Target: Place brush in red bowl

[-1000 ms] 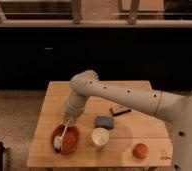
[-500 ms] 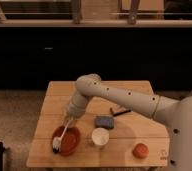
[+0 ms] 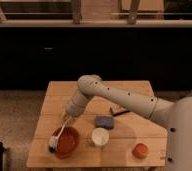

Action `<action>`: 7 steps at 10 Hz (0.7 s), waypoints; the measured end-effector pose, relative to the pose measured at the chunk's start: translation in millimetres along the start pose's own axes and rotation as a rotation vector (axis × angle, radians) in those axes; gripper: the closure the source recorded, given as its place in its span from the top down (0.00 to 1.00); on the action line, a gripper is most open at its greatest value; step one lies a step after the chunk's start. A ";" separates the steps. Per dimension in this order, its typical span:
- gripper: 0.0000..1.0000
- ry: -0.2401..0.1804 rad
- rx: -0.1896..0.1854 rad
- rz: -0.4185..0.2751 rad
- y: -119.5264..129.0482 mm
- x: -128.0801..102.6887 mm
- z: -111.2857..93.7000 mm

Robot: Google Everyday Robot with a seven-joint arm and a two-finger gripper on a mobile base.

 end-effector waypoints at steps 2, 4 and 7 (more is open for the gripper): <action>0.00 -0.005 0.008 -0.008 -3.9 -4.5 2.1; 0.00 0.002 0.005 -0.015 -7.5 -8.7 1.8; 0.00 -0.005 0.014 -0.017 -9.2 -15.5 2.8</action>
